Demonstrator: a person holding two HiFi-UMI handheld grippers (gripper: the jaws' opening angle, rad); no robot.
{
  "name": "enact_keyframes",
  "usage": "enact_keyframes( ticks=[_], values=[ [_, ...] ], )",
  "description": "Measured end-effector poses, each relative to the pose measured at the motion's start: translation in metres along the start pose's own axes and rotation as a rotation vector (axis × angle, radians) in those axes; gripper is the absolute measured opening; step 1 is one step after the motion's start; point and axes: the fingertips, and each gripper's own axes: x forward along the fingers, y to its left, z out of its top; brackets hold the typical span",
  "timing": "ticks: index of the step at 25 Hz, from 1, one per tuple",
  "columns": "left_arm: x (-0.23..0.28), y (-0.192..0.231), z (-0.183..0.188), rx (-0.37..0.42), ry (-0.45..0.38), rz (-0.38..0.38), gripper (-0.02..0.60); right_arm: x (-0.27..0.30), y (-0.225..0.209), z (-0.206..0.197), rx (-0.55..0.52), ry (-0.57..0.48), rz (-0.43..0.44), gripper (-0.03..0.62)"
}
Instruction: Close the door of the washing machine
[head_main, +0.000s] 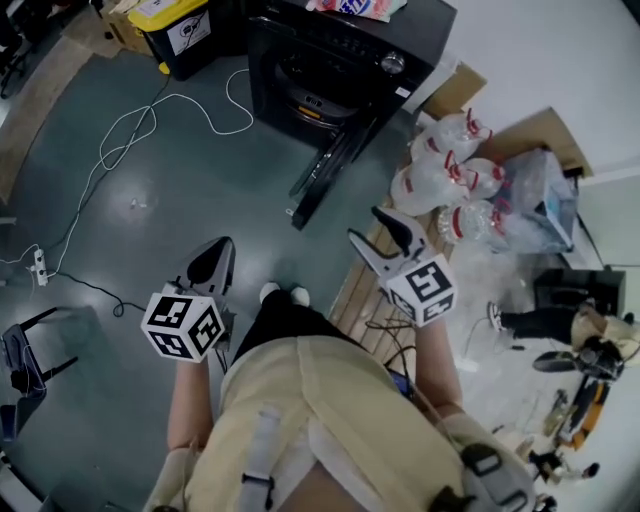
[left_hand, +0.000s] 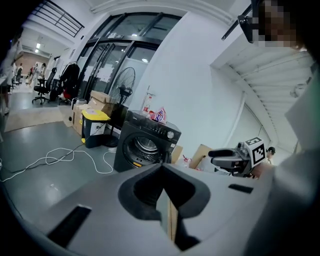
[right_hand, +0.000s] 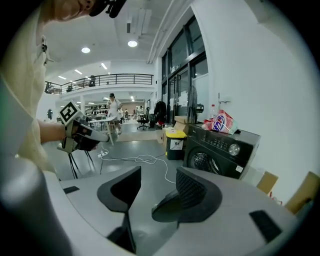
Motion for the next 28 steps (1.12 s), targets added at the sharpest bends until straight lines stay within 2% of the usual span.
enact_keyframes(
  ticks=[6, 12, 16, 19, 23, 28],
  values=[
    [0.007, 0.018, 0.006, -0.004, 0.000, -0.032, 0.005, 0.020, -0.002, 0.011, -0.042, 0.062, 0.001, 0.199],
    [0.003, 0.043, 0.009, -0.025, -0.037, 0.033, 0.005, 0.049, -0.008, 0.001, -0.115, 0.151, 0.044, 0.199],
    [0.006, 0.052, 0.006, -0.058, -0.047, 0.083, 0.005, 0.076, -0.023, -0.003, -0.183, 0.170, 0.106, 0.199],
    [0.020, 0.054, 0.003, -0.076, -0.038, 0.120, 0.005, 0.093, -0.033, -0.011, -0.246, 0.224, 0.171, 0.199],
    [0.048, 0.046, 0.010, -0.118, -0.046, 0.183, 0.005, 0.116, -0.053, -0.017, -0.292, 0.235, 0.274, 0.199],
    [0.090, 0.033, 0.025, -0.136, -0.050, 0.221, 0.005, 0.140, -0.084, -0.029, -0.352, 0.250, 0.371, 0.199]
  ],
)
